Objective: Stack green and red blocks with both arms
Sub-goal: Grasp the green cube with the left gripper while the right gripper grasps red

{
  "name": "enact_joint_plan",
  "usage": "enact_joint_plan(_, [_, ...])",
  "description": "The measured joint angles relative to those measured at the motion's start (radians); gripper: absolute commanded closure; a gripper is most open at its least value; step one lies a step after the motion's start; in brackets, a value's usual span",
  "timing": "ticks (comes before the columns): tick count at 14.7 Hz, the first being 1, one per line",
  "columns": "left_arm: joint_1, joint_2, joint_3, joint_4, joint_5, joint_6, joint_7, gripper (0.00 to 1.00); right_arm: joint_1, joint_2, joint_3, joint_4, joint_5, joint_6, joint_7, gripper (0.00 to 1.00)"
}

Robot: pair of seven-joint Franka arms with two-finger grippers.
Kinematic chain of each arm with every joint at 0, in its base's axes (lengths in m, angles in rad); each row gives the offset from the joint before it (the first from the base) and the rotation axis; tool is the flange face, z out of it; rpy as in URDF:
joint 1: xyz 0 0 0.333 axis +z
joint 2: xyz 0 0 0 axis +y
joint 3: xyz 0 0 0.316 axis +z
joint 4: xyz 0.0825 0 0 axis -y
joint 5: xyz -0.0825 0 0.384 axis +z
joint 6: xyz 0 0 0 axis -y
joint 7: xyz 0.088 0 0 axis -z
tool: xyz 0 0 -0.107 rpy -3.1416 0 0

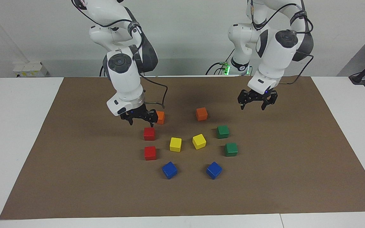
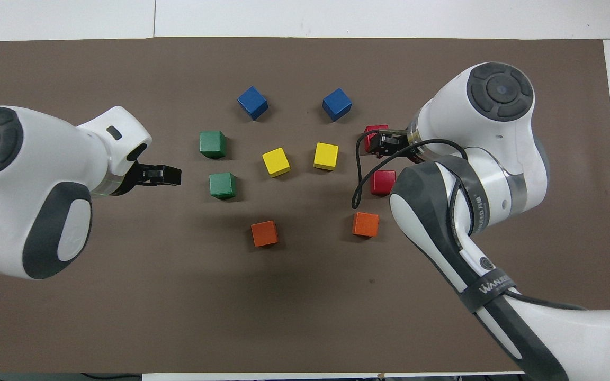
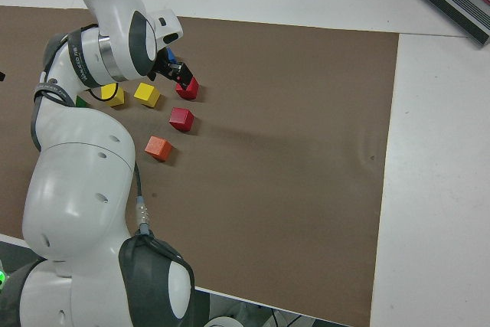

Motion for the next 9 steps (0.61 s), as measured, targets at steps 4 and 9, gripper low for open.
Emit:
enact_joint_plan(4, [-0.038,0.080,-0.001,-0.012,0.000,0.096,-0.029,0.00,0.007,-0.001,0.000,-0.071,0.000,0.045,0.033,0.03])
enact_joint_plan(9, [-0.090,0.160,-0.001,-0.024,0.000,0.184,-0.080,0.00,0.007,-0.002,-0.001,-0.135,0.000,0.116,0.033,0.03])
